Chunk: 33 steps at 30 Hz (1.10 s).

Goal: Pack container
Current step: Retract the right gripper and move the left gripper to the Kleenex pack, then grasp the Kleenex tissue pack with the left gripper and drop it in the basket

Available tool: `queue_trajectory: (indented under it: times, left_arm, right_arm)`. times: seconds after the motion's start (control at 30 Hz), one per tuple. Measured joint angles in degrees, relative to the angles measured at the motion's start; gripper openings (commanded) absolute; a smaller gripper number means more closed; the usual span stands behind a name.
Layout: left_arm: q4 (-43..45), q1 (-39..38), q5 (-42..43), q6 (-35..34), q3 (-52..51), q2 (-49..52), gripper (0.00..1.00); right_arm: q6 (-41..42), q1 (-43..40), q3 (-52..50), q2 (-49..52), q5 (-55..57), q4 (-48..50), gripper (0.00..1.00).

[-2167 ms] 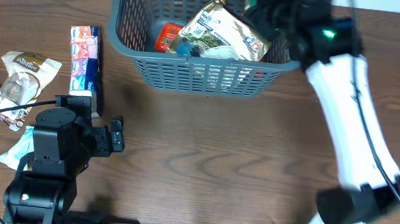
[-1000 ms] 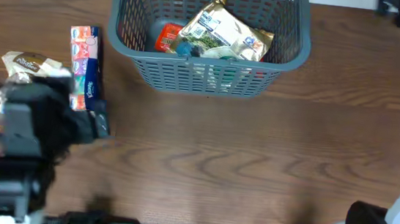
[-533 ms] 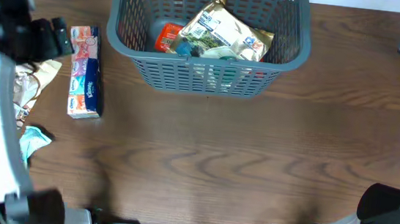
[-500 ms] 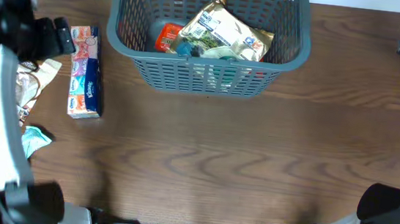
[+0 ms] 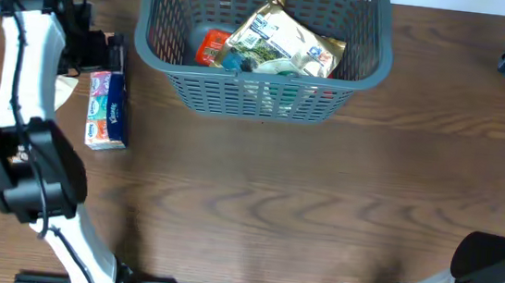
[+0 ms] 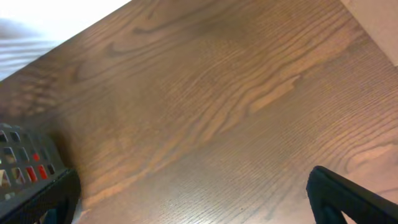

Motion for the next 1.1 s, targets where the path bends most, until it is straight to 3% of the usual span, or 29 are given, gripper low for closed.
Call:
queue_trajectory:
  times: [0.53, 0.6, 0.7, 0.77, 0.8, 0.83, 1.1]
  left_arm:
    - [3.67, 0.0, -0.42, 5.03, 0.07, 16.06, 1.0]
    - [3.52, 0.0, -0.39, 5.14, 0.07, 16.06, 0.82]
    - [2.12, 0.0, -0.35, 5.35, 0.07, 16.06, 0.37]
    - [0.57, -0.02, -0.35, 5.35, 0.09, 15.82, 0.25]
    - [-0.37, -0.02, -0.26, 5.16, 0.09, 15.45, 0.12]
    - [-1.33, 0.0, -0.13, 4.85, 0.09, 15.1, 0.06]
    - [-3.85, 0.0, 0.37, -0.7, -0.74, 3.87, 0.06]
  right_arm:
    - [0.22, 0.0, -0.02, 0.0, 0.0, 0.9, 0.99]
    - [0.39, 0.0, -0.02, 0.0, 0.0, 1.11, 0.99]
    - [0.48, 0.0, -0.02, 0.0, 0.0, 1.36, 0.99]
    - [0.5, 0.0, -0.02, 0.0, 0.0, 1.38, 0.99]
    - [0.57, 0.0, -0.02, 0.0, 0.0, 1.36, 0.99]
    - [0.63, 0.0, -0.02, 0.0, 0.0, 1.38, 0.99]
    - [0.48, 0.0, -0.02, 0.0, 0.0, 1.6, 0.99]
